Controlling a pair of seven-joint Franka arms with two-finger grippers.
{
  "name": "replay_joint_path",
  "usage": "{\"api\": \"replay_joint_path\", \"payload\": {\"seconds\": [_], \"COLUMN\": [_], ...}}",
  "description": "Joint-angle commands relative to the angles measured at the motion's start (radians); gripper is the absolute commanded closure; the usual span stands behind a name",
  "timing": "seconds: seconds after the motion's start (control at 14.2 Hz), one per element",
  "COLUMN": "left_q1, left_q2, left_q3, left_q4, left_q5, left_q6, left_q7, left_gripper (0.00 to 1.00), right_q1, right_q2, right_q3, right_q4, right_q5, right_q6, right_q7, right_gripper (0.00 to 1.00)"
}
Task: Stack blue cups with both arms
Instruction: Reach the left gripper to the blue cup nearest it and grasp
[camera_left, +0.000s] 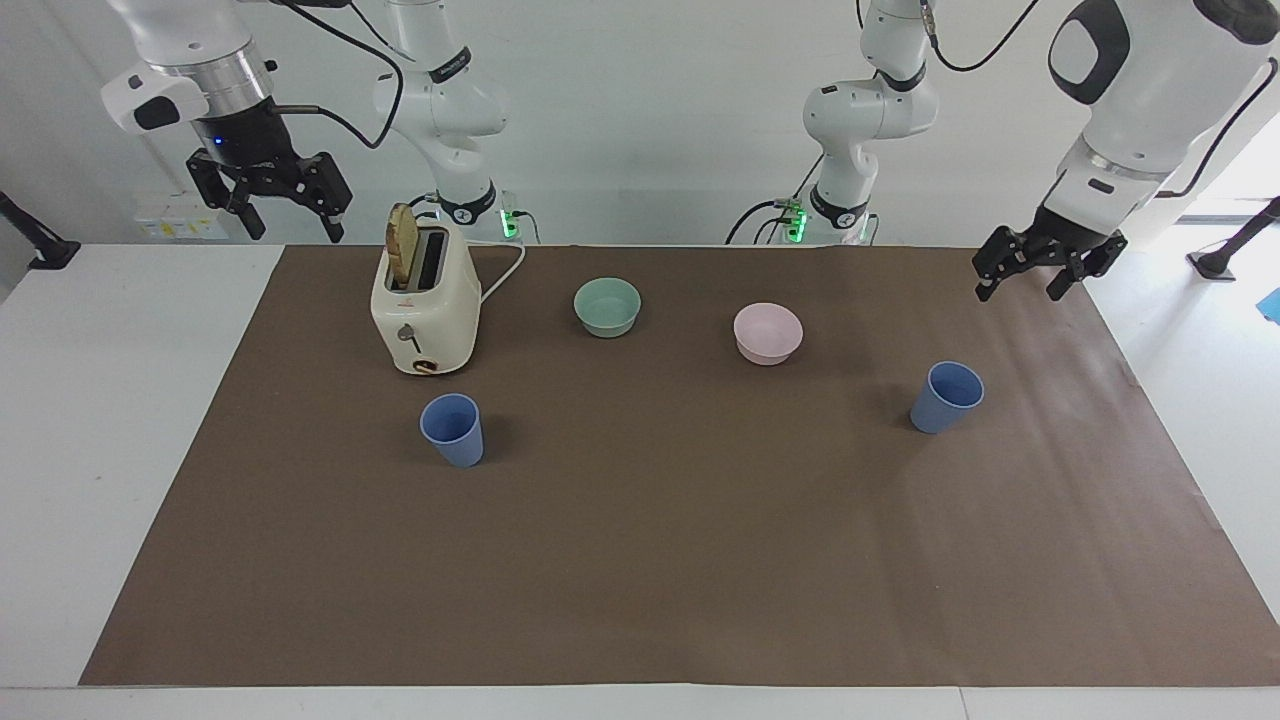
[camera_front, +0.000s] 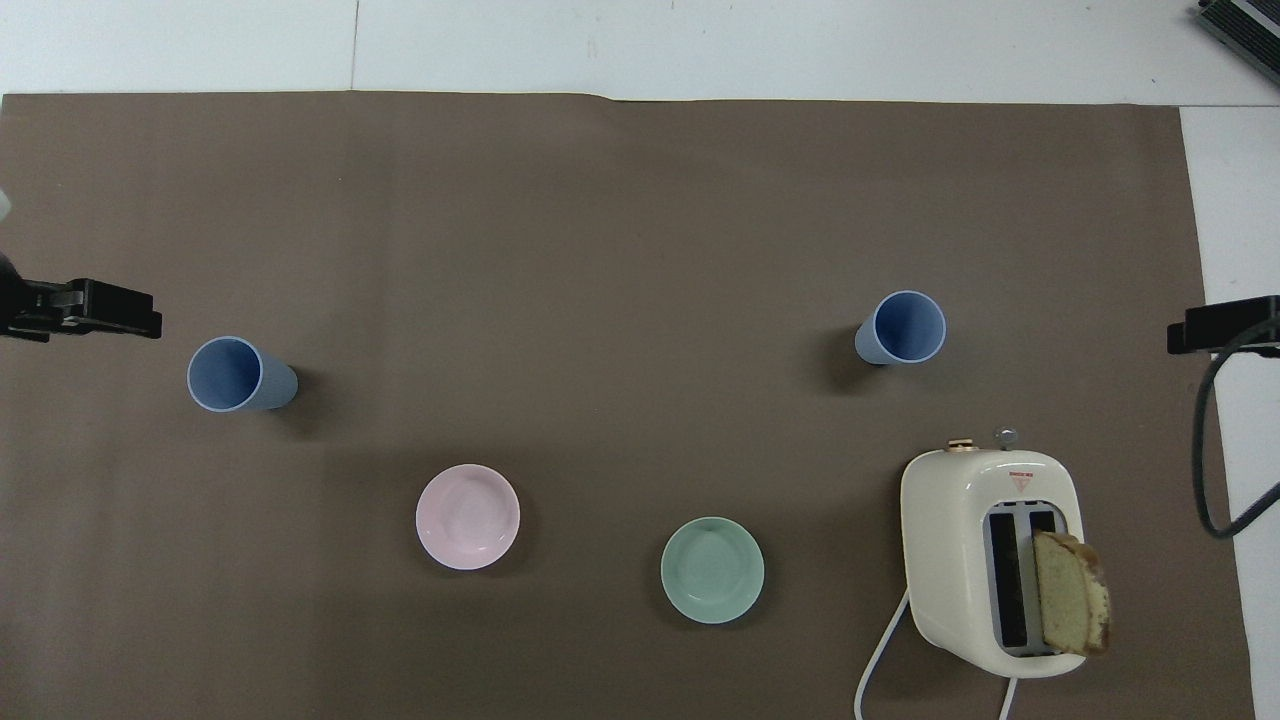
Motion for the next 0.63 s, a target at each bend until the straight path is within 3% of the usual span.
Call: {"api": "replay_joint_path", "payload": {"seconds": [0.0,0.56], "left_q1": [0.04,0.103], "left_q2": [-0.007,0.027], "left_q3": [-0.004,-0.006], "left_q4": [-0.133,-0.407], "left_q5": [-0.004,-0.005], "left_q6": [0.148,0.424], "left_q7": [0.006,0.078], "left_gripper": [0.0,0.0], "right_q1": [-0.001,-0.001], "right_q2": [-0.009,-0.009], "right_q3": [-0.003,-0.003], "right_q4": [-0.007,-0.007], "right_q5": [0.01,0.01], "right_q6": [-0.008,-0.008], "right_q7": [-0.006,-0.006], "right_gripper": [0.0,0.0]}}
